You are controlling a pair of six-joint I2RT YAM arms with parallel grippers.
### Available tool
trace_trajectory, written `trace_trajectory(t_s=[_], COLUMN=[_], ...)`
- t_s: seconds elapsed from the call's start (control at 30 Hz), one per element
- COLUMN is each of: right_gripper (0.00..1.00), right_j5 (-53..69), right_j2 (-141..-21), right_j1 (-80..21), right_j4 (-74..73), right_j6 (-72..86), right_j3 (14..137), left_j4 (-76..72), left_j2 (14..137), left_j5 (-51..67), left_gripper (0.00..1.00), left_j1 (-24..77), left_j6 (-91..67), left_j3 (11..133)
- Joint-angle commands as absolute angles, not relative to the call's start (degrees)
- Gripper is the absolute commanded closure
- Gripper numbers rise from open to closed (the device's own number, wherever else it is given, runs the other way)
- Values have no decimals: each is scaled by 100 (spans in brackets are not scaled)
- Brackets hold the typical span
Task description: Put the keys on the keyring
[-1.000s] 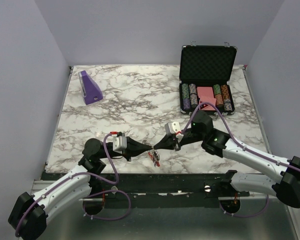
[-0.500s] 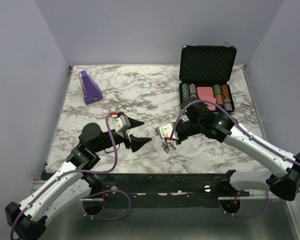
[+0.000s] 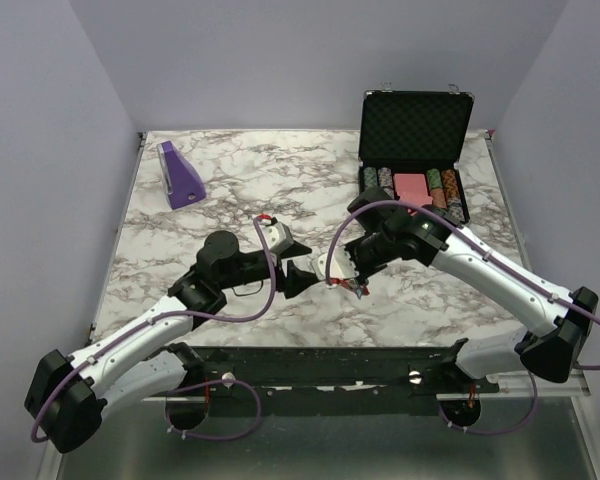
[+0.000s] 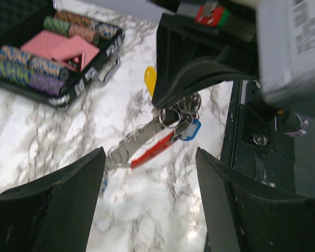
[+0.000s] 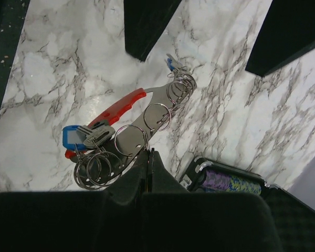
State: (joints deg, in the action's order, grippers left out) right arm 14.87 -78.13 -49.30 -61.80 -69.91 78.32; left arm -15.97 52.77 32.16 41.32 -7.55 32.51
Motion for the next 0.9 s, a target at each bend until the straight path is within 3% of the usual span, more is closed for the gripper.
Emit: trace_trajectory(t_s=[0.0,0.2,0.33,0.4,0.73,0.87], right_gripper=[100,100,100,100,100,100], right_j5=[1239,1485,1555,1608,1836,1942], right_j2=[-8278,-8780,-9140,-9263,-9677,-9712], right_j1=[-4975,-4975,-4975,-4975,-4975,-4966], right_j4=[-6968,-7470,-7813,-7892,-8060,-8042], right_j6=[-6891,-6434,-6197,-6048,-5458,-5388], right_j3=[8541,9201,9553,9703,10212,10336], left_j4=[-3653,-4877,-4904,-4930,-5272,-6605], left_j2=[5686,6134,6257,6337,6697,6942], left_j5=[3384,2823,2199,2031,1767,1723], left_gripper=[24,32,46,48,54,52], left_j1=[4438,4868,4974,5001,5098,5089], left_j6=[-290,-115,-105,-141,-430,-992], left_j3=[2761,2329,2355,2382,2321,1829])
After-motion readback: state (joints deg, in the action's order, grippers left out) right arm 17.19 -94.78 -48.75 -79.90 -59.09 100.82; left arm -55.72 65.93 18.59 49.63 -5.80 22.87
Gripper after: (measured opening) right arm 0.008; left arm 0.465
